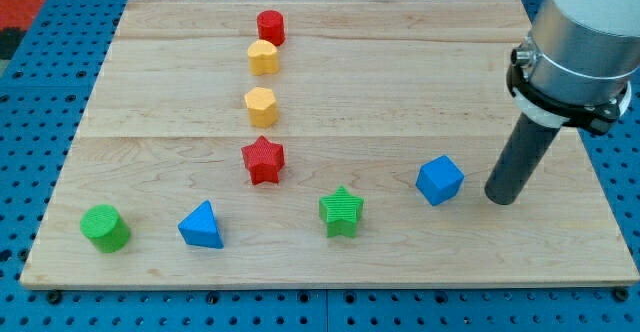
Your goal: Nudge the green star up a bit
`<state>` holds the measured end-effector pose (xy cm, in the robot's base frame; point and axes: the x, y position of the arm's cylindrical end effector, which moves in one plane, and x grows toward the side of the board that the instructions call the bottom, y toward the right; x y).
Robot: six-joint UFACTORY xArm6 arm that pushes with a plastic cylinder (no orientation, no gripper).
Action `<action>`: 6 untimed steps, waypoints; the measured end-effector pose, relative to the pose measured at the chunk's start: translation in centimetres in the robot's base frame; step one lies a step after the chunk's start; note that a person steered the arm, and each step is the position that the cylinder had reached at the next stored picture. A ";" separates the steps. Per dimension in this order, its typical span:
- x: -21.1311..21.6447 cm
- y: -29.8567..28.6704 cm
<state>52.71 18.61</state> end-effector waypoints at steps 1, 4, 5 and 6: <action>0.0 0.1; 5.5 -1.0; 9.2 -4.3; 9.0 -9.9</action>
